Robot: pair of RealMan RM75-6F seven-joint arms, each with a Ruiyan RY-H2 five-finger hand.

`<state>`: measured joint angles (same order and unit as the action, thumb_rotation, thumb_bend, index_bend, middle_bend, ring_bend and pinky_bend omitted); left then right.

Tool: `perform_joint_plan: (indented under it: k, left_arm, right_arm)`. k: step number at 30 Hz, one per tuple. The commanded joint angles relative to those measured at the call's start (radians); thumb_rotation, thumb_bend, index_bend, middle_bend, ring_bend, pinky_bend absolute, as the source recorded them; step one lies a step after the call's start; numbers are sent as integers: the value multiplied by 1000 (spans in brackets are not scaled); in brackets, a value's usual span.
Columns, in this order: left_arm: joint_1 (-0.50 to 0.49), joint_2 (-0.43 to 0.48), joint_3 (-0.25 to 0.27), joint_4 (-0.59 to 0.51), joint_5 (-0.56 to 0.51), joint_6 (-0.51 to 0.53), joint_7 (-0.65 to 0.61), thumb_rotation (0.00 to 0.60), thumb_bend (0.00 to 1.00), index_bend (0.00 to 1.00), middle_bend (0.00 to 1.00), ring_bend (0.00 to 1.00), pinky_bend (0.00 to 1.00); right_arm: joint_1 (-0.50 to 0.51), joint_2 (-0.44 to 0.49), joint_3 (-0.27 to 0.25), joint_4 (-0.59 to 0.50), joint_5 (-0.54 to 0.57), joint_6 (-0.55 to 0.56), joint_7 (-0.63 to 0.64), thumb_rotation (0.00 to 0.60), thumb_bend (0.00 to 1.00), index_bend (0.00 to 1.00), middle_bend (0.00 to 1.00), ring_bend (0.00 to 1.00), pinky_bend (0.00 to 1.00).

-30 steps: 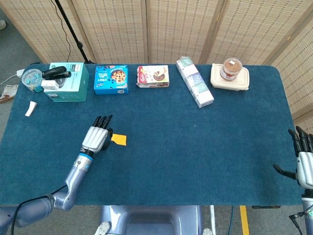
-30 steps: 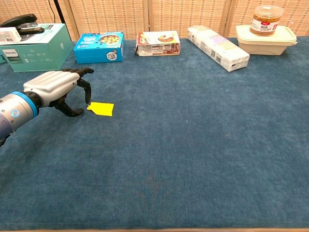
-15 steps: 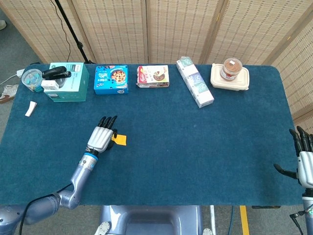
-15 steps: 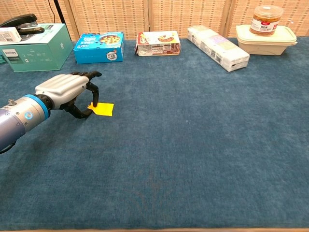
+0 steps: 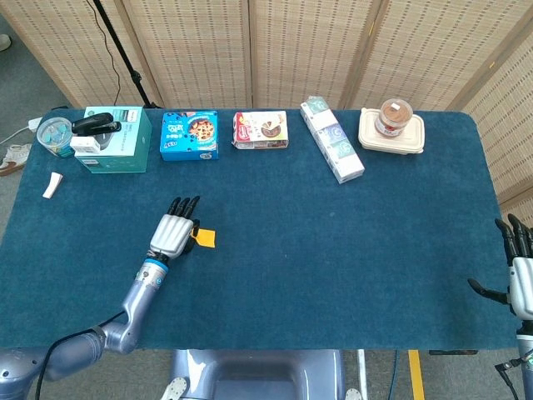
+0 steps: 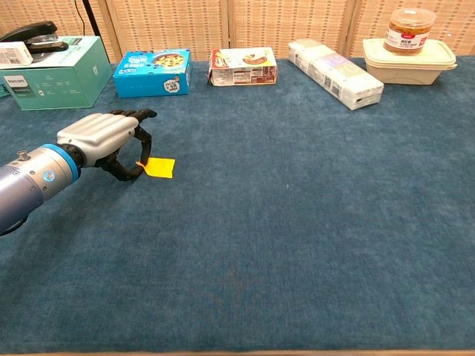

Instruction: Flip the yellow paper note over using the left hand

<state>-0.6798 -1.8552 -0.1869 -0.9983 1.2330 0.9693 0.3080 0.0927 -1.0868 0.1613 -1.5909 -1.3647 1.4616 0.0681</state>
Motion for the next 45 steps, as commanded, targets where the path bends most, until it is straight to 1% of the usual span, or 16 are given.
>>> perform_joint_plan:
  k: [1, 7, 13, 21, 25, 38, 45]
  left_arm:
    - [-2, 0, -2, -3, -4, 2, 7, 600, 355, 618, 0, 0, 0]
    - [-5, 3, -3, -7, -10, 4, 21, 600, 382, 624, 0, 0, 0]
    - [-8, 3, -2, -4, -15, -2, 21, 600, 460, 627, 0, 0, 0]
    - [-14, 0, -2, 5, -15, 1, 22, 600, 505, 629, 0, 0, 0]
    - [-21, -1, 0, 2, -2, 12, 30, 600, 556, 633, 0, 0, 0]
    - [-37, 9, 27, -36, 61, 66, 105, 600, 557, 638, 0, 0, 0]
    - [-46, 13, 36, -48, 77, 67, 126, 600, 557, 640, 0, 0, 0]
  right_arm:
    - [0, 1, 0, 0, 1, -1, 1, 600, 0, 0, 0, 0, 0]
    - [0, 3, 0, -1, 2, -3, 5, 600, 0, 0, 0, 0, 0]
    - [0, 5, -1, -3, 1, -6, 7, 600, 0, 0, 0, 0, 0]
    - [1, 6, -3, -3, 2, -9, 8, 600, 0, 0, 0, 0, 0]
    - [1, 6, -3, -3, 2, -10, 7, 600, 0, 0, 0, 0, 0]
    - [1, 8, -3, -3, 2, -10, 11, 600, 0, 0, 0, 0, 0]
    - [0, 9, -3, -3, 2, -10, 12, 600, 0, 0, 0, 0, 0]
